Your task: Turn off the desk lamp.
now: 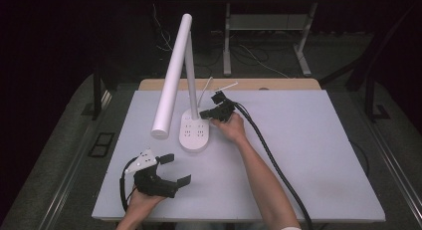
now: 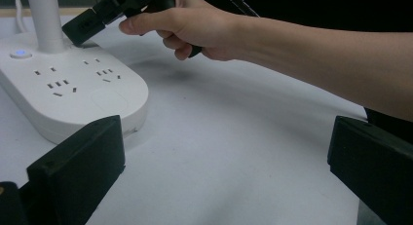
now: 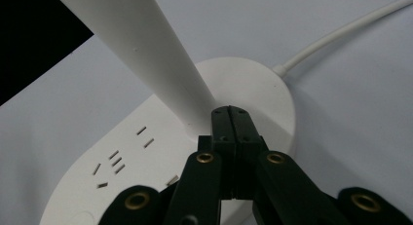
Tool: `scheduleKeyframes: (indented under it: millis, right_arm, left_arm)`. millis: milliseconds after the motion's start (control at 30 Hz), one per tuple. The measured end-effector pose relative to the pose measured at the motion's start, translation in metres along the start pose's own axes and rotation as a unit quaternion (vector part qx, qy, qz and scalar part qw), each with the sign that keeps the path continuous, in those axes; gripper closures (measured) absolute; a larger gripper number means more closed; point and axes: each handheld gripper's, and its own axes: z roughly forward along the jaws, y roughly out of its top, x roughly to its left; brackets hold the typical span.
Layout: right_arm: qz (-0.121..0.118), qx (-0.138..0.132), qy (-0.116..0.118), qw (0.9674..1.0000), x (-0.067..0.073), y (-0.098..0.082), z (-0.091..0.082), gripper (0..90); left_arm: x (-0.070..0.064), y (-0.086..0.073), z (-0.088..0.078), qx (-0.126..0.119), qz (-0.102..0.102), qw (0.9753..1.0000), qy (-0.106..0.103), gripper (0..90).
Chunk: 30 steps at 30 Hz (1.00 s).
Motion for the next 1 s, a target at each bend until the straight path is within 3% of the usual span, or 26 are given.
scheduleKeyframes:
  millis: [500, 1000]
  right_arm:
    - [0.004, -0.002, 0.001, 1.0, -0.002, 0.0, -0.006, 90.0]
    - [-0.019, -0.011, 0.001, 0.9998, 0.007, -0.001, -0.046, 90.0]
  left_arm:
    - [0.001, 0.0, 0.0, -0.002, -0.003, 1.0, 0.0, 0.0]
    - [0.0, 0.0, 0.001, 0.0, -0.001, 1.0, -0.002, 0.0]
